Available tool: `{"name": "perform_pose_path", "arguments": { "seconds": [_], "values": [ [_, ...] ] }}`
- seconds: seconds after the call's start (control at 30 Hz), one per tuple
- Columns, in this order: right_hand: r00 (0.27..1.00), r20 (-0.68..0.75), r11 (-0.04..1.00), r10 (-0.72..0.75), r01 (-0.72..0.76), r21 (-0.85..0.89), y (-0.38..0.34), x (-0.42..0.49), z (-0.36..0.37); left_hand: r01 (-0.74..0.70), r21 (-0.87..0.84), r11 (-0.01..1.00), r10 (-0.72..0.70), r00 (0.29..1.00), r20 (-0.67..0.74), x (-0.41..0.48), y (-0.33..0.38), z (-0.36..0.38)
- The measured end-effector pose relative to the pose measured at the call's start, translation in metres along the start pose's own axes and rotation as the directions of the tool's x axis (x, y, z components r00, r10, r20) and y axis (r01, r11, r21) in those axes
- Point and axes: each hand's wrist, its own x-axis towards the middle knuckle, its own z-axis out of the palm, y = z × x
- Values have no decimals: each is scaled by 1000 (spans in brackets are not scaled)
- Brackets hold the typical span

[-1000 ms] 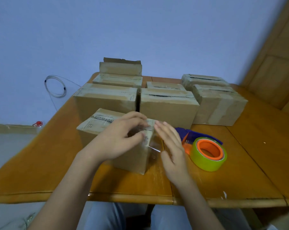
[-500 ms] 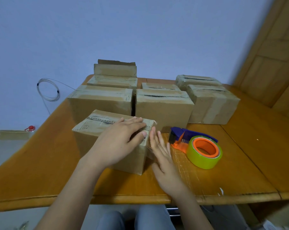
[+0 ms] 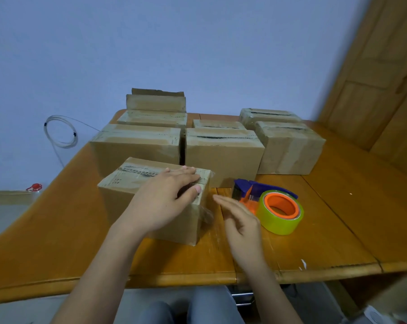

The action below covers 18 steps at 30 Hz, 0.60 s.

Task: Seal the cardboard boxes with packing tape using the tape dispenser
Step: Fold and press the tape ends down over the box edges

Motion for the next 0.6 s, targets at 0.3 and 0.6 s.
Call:
{"name": "perform_pose_path", "arguments": {
  "seconds": [0.3,0.6],
  "values": [
    [988,-72,968,138,-119,221,-1,61,17,-5,-23,1000,3,999,-48,1,-1,3],
    [973,-56,915,225,-191,355,5,65,18,-14,-17,1000,12,996,-84,0,-3,7]
  ]
}}
